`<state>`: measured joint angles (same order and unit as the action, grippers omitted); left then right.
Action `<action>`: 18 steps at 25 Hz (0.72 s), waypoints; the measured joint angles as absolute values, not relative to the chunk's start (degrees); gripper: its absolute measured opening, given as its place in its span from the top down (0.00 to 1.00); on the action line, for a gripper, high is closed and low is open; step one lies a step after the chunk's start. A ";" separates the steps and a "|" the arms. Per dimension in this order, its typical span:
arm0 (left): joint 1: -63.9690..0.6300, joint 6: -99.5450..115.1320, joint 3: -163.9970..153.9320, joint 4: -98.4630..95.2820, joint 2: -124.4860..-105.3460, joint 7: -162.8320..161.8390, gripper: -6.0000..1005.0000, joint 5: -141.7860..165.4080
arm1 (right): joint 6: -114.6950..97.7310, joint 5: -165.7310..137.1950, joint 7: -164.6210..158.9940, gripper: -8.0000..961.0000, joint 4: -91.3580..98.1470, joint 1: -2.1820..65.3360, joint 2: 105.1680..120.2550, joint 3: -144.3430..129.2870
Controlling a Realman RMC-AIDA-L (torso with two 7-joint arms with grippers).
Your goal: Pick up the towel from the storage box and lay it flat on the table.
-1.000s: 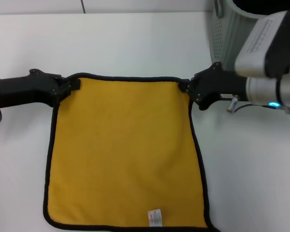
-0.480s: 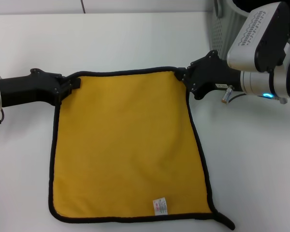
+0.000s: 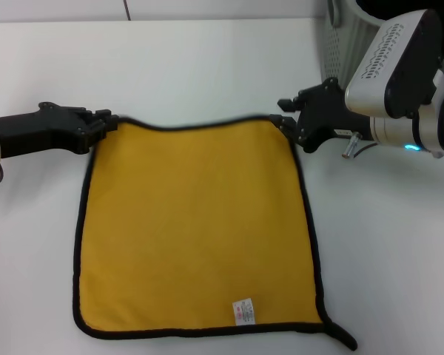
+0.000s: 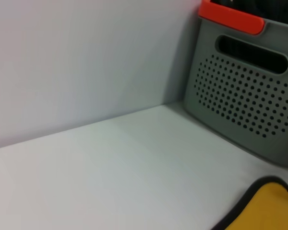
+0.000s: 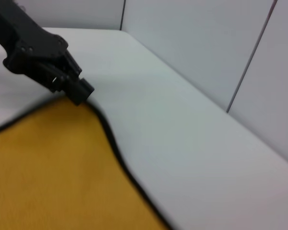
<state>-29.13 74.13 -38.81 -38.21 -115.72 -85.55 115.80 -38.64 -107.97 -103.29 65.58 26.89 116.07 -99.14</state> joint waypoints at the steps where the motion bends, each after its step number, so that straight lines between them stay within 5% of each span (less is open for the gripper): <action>1: -29.18 74.13 -38.86 -38.21 -115.69 -85.64 0.92 115.92 | -38.26 -108.15 -103.25 0.81 66.05 26.65 116.10 -99.31; 7: -28.94 74.46 -38.65 -38.63 -115.58 -85.24 0.73 115.82 | -37.81 -108.35 -103.03 0.79 66.78 26.32 116.09 -99.49; 10: -28.71 75.71 -38.59 -38.85 -115.47 -83.89 0.65 114.67 | -37.70 -108.37 -102.94 0.56 66.84 26.15 116.10 -99.55; 18: -24.73 95.06 -39.04 -39.00 -116.23 -63.63 0.49 109.71 | -52.10 -102.58 -90.50 0.19 73.62 18.00 115.92 -101.84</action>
<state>-24.73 95.06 -39.04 -39.00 -116.23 -63.63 109.71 -52.10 -102.58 -90.50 73.62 18.00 115.92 -101.84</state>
